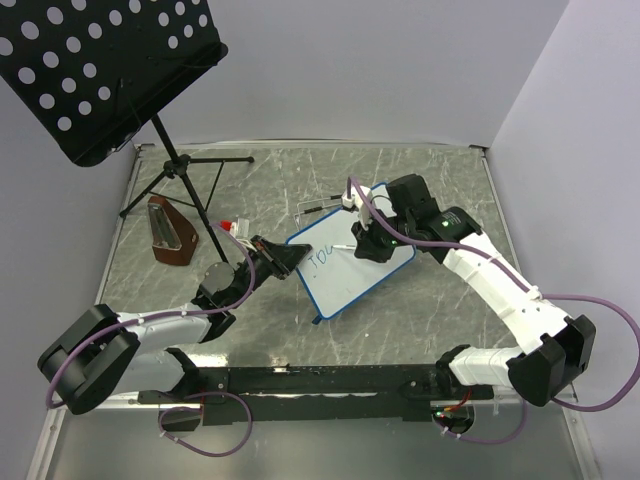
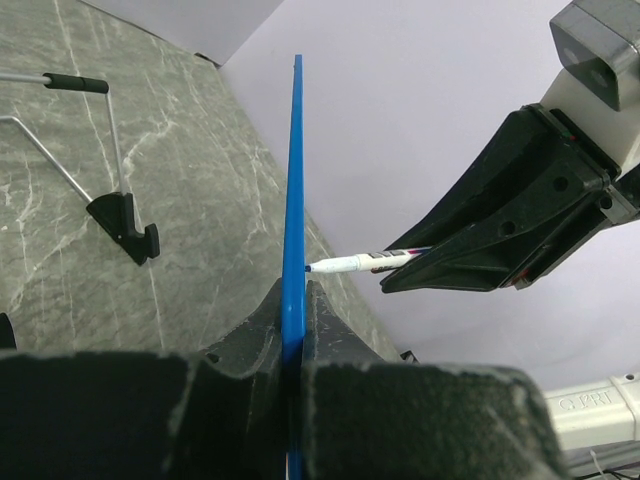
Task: Write a sentence on the whiteboard
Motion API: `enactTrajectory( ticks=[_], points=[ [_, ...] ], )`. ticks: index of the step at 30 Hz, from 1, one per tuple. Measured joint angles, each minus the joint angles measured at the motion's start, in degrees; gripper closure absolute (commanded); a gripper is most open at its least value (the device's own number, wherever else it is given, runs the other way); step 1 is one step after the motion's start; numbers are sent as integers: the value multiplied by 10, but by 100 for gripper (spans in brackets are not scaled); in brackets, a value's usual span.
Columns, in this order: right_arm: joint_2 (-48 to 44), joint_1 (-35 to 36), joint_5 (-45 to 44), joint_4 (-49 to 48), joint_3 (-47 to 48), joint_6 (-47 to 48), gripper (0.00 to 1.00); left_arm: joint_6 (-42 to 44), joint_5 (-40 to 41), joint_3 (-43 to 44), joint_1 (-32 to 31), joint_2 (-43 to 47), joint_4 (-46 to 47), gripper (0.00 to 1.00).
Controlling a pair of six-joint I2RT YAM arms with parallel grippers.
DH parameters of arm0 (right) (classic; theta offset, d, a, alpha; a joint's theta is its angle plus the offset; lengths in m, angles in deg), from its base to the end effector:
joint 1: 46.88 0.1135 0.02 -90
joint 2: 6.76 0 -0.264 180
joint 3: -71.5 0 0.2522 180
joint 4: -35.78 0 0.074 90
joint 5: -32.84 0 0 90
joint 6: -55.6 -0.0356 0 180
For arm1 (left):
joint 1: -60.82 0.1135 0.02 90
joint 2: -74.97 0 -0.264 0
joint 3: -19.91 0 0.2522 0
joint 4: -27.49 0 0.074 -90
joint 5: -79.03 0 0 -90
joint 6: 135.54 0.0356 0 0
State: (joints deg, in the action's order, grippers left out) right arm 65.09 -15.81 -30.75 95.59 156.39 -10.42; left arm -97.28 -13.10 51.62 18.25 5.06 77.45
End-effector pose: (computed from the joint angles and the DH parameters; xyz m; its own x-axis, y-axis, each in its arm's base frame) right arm 0.2111 0.1457 0.3441 -0.2763 -0.5915 -0.7575 -0.9144 0.4045 0.0177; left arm 0.1720 -0.1598 0.2278 -0.4589 -0.6439 -0.6122 0.5531 0.3322 -0.7640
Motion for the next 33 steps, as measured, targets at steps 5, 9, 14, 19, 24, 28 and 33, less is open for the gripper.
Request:
enactTrajectory(
  ticks=[5, 9, 14, 19, 24, 28, 33],
  points=[
    [3, 0, -1, -2, 5, -2, 100, 0, 0, 0, 0, 0, 3, 99],
    [10, 0, -1, -2, 12, -2, 100, 0, 0, -1, 0, -1, 3, 99],
    [16, 0, 0, -2, 14, -2, 100, 0, 0, -3, 0, -4, 3, 99],
    [19, 0, 0, -2, 16, -2, 100, 0, 0, -4, 0, -5, 3, 99],
    [19, 0, 0, -1, 16, -1, 100, 0, 1, -4, 0, -5, 3, 99],
    [19, 0, 1, 1, 16, 2, 100, 0, 1, -4, 0, -4, 3, 99],
    [19, -1, 5, 3, 9, 6, 100, 1, 2, -4, 0, -4, 2, 99]
  ],
)
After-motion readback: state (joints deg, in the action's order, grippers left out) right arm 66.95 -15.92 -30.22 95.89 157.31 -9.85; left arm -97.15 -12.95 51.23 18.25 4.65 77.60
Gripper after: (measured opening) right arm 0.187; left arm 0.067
